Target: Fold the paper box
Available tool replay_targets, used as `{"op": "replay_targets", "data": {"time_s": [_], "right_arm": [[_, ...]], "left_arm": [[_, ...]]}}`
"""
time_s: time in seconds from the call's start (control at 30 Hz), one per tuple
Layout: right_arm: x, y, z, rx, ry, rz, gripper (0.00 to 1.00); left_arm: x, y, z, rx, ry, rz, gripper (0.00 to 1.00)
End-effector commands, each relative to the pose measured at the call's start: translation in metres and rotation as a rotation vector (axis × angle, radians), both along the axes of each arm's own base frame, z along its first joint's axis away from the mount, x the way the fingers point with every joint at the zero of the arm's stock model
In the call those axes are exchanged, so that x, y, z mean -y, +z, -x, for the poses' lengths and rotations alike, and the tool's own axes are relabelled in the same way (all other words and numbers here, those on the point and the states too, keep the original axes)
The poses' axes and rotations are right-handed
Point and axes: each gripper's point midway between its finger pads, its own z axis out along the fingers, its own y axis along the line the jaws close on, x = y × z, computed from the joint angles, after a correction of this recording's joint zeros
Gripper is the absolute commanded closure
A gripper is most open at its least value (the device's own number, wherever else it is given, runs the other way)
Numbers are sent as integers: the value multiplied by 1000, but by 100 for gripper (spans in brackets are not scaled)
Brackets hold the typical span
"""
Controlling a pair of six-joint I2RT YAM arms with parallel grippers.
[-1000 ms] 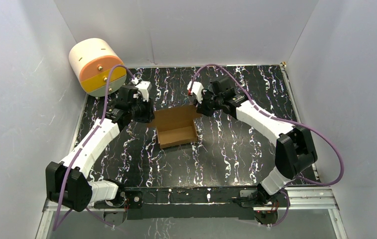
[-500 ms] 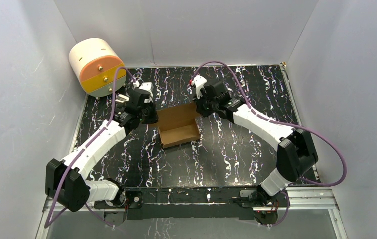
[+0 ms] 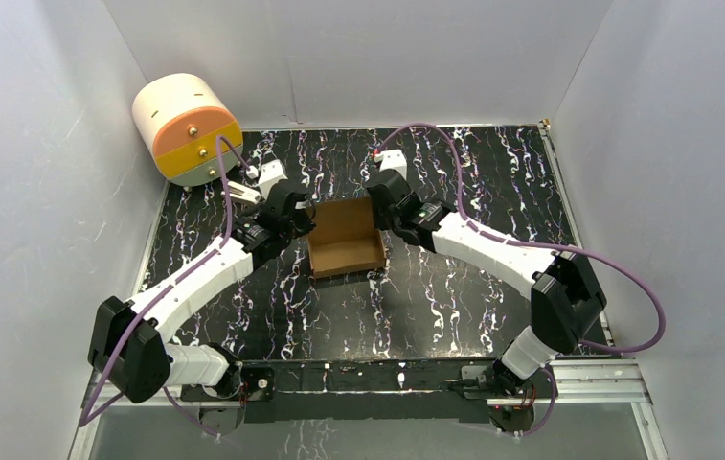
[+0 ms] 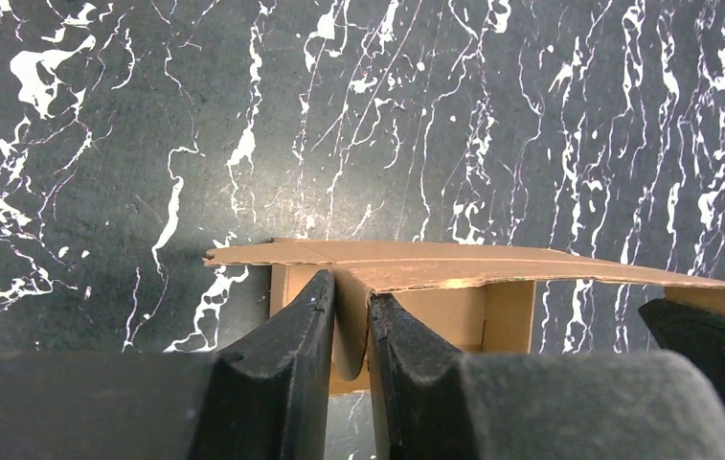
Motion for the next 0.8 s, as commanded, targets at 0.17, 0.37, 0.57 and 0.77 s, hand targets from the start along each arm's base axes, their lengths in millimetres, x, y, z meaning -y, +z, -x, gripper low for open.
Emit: {"op": "replay_targets", "data": {"time_s": [0.17, 0.37, 0.57, 0.77], "right_arm": [[-15, 33, -16, 120, -70, -94, 97], [-13, 44, -15, 156, 158, -83, 86], [-9, 46, -12, 178, 389, -15, 63], [5, 47, -13, 206, 563, -2, 40]], "left_arm": [[-2, 14, -8, 88, 77, 9, 76], [-12, 27, 0, 129, -10, -61, 64], [-14, 32, 3, 138, -147, -133, 50], [-24, 30, 9, 114, -290, -185, 36]]}}
